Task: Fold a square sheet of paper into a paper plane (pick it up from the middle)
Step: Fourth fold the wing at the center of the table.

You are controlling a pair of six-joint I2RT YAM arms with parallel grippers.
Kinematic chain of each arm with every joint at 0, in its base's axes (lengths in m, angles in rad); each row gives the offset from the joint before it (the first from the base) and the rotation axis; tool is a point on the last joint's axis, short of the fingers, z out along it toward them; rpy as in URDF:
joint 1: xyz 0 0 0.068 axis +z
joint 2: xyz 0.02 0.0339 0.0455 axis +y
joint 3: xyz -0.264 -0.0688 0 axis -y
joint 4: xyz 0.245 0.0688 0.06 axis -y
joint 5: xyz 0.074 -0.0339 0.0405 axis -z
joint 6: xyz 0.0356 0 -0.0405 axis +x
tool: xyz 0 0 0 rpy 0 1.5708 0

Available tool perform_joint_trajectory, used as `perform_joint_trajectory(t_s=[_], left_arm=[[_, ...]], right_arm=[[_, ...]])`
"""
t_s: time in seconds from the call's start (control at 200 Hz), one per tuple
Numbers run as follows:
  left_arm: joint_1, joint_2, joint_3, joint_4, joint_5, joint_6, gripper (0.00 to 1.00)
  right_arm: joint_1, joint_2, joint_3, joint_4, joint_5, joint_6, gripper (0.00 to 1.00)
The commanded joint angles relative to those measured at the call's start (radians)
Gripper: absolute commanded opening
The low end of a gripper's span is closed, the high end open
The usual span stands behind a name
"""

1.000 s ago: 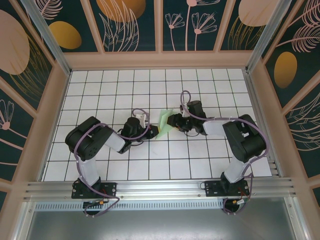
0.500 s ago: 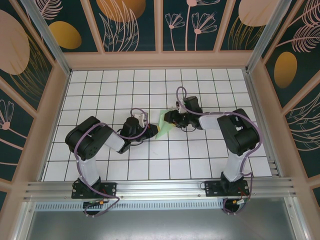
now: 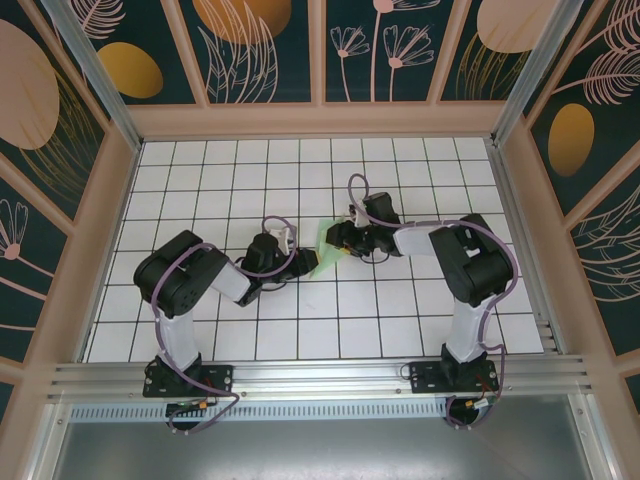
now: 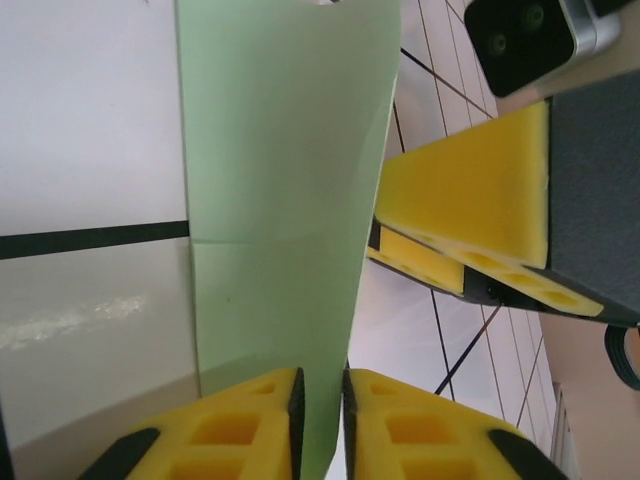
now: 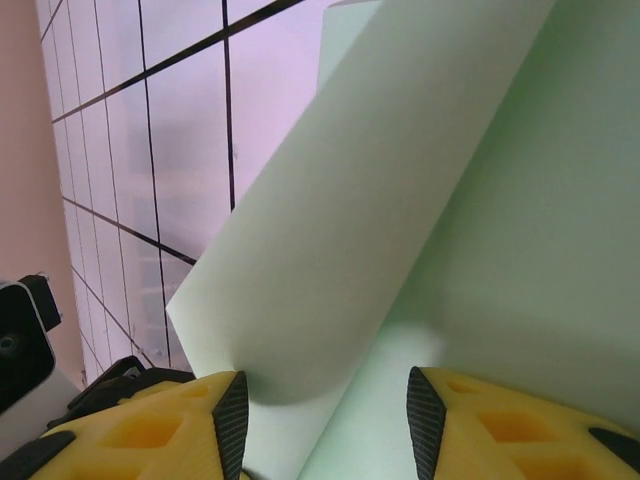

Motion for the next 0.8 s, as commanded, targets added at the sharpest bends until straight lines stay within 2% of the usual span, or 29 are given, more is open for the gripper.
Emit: perform_joint_trajectory(t_s=[0.0,0.35,0.691,0.796], left_arm=[[0.007,0.022,0.030,0.015,0.043,0.005,0.27],[0.007,0.040,0.089,-0.078,0.060,0.055,0.28],[0.026,-0.119,0.074,-0.303,-0.051,0.129,0.39],[0.026,-0.157,0.065,-0.322,-0.069,0.132,0.40]], right_arm=[[0.013,0.036,0.025,-0.051,0.037,-0.015,0.49],[0.014,0.060,0.037,-0.098,0.085,0.001,0.50],[0.017,0.061,0.051,-0.184,0.179,0.032,0.50],[0.019,0.065,0.055,-0.208,0.205,0.063,0.51]])
